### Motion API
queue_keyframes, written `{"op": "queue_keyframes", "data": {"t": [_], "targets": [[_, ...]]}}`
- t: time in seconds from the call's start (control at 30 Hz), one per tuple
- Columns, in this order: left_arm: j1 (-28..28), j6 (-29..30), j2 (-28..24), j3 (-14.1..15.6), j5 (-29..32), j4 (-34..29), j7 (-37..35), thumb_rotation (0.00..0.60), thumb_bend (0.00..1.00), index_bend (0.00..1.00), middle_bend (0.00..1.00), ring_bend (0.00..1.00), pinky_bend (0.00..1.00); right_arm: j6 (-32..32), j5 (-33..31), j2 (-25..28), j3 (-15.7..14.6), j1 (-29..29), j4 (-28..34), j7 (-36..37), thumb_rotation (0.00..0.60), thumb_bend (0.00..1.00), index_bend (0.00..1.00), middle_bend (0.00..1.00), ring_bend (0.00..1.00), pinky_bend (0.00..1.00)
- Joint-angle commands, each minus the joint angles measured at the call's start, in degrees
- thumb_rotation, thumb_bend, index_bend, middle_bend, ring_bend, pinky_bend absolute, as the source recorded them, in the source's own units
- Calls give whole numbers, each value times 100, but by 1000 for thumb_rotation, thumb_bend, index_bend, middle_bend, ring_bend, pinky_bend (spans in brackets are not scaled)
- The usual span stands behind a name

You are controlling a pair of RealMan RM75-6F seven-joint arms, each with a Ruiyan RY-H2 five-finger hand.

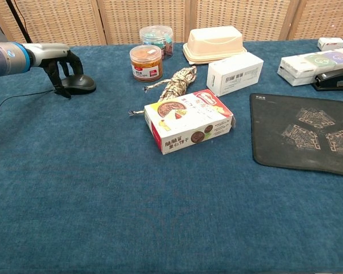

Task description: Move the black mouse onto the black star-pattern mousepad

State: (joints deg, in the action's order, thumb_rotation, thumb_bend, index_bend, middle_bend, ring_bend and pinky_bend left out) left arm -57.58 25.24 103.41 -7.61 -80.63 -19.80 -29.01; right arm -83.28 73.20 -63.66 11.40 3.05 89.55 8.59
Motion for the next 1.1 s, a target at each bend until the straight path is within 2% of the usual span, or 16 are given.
{"op": "queue_keyframes", "data": {"t": [0.03, 0.3, 0.5, 0.83, 0.9, 1.1], "targets": [[-15, 30, 105, -30, 57, 98, 126, 600, 131, 437, 379, 363, 394, -4, 20, 3, -3, -7, -5, 42, 600, 0, 0, 0, 0, 0], [26, 227, 128, -86, 146, 67, 352, 600, 144, 532, 460, 437, 458, -43, 59, 6, -2, -34, -20, 147, 600, 0, 0, 0, 0, 0], [118, 562, -169, -35, 58, -485, 280, 600, 145, 535, 465, 442, 462, -40, 67, 21, 0, -41, -13, 182, 600, 0, 0, 0, 0, 0], [340, 1725, -1165, 339, -617, -2378, 172, 600, 146, 531, 465, 442, 461, -27, 98, 42, -8, -41, 5, 217, 600, 0, 0, 0, 0, 0], [387, 2127, -1472, 425, -851, -3063, 310, 600, 146, 531, 465, 442, 461, -40, 106, 52, -8, -48, 18, 226, 600, 0, 0, 0, 0, 0], [403, 2790, -2021, 588, -1388, -4595, 966, 600, 144, 531, 465, 443, 461, -84, 136, 76, -12, -74, 48, 268, 600, 0, 0, 0, 0, 0]]}}
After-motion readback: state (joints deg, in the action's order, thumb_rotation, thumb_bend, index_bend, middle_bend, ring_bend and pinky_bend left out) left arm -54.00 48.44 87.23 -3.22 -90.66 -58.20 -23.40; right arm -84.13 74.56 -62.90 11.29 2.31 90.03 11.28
